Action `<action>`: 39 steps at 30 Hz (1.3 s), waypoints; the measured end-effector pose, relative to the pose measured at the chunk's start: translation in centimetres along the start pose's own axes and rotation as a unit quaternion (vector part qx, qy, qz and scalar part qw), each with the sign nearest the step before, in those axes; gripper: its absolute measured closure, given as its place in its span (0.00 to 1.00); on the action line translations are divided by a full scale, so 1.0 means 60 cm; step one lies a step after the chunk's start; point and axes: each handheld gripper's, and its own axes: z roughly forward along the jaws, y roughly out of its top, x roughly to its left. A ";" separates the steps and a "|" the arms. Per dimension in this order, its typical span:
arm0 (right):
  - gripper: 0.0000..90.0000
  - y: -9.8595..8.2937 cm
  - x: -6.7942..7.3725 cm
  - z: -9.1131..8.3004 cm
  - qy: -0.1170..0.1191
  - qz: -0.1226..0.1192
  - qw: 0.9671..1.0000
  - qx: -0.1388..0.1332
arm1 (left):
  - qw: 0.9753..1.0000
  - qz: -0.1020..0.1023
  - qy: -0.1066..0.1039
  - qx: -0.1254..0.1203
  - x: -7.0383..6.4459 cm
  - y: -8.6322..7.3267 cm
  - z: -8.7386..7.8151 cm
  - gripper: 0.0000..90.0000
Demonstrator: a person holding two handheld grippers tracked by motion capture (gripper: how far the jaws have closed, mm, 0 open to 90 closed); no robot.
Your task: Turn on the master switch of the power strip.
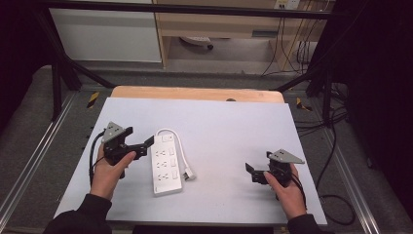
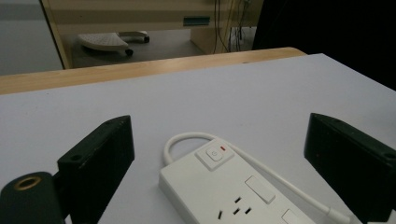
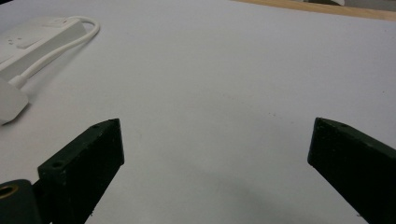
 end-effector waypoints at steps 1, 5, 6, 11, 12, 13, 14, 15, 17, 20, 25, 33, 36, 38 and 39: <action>0.05 0.000 0.000 0.000 0.000 0.000 1.000 -0.001 | 1.000 -0.001 0.001 -0.001 -0.001 0.002 0.003 0.09; 0.05 0.001 0.002 0.000 0.000 0.000 1.000 -0.001 | 1.000 -0.007 -0.002 -0.003 -0.003 0.007 0.012 0.10; 0.05 0.001 0.001 0.000 0.000 -0.002 1.000 0.000 | 1.000 -0.007 -0.001 -0.003 -0.004 0.008 0.014 0.10; 0.05 0.001 0.002 0.001 0.001 -0.001 1.000 0.004 | 1.000 -0.009 0.006 -0.010 -0.005 0.009 0.027 0.10; 0.05 0.000 0.001 0.002 0.001 -0.003 1.000 0.004 | 1.000 -0.008 0.007 -0.012 -0.005 0.009 0.029 0.10; 0.05 0.000 0.002 0.002 0.000 -0.003 1.000 0.005 | 1.000 -0.008 0.009 -0.014 -0.005 0.009 0.032 0.11; 0.05 0.000 0.002 0.002 0.000 -0.003 1.000 0.005 | 1.000 -0.008 0.010 -0.015 -0.005 0.009 0.035 0.11; 0.04 0.000 0.002 0.002 0.001 -0.003 1.000 0.006 | 1.000 -0.008 0.010 -0.017 -0.005 0.009 0.037 0.11; 0.04 0.000 0.001 0.002 0.000 -0.001 1.000 0.006 | 1.000 -0.008 0.011 -0.017 -0.006 0.009 0.043 0.11; 0.04 0.000 0.001 0.002 0.000 -0.001 1.000 0.008 | 1.000 -0.005 0.012 -0.009 -0.007 0.009 0.050 0.11; 0.04 0.000 0.000 0.003 0.000 0.000 1.000 0.009 | 1.000 -0.006 0.019 0.001 -0.006 0.006 0.063 0.14; 0.04 0.001 -0.001 0.003 0.000 0.001 1.000 0.012 | 0.999 -0.008 0.028 0.028 0.000 -0.002 0.081 0.34; 0.04 0.000 -0.002 0.004 0.000 0.003 1.000 0.014 | 0.999 -0.009 0.021 0.045 0.003 -0.007 0.089 0.43; 0.04 0.000 -0.002 0.004 0.000 0.002 1.000 0.015 | 0.998 -0.013 0.018 0.053 0.004 -0.010 0.096 0.49; 0.04 0.000 -0.002 0.004 0.000 0.003 1.000 0.015 | 0.998 -0.017 0.016 0.053 0.004 -0.010 0.100 0.52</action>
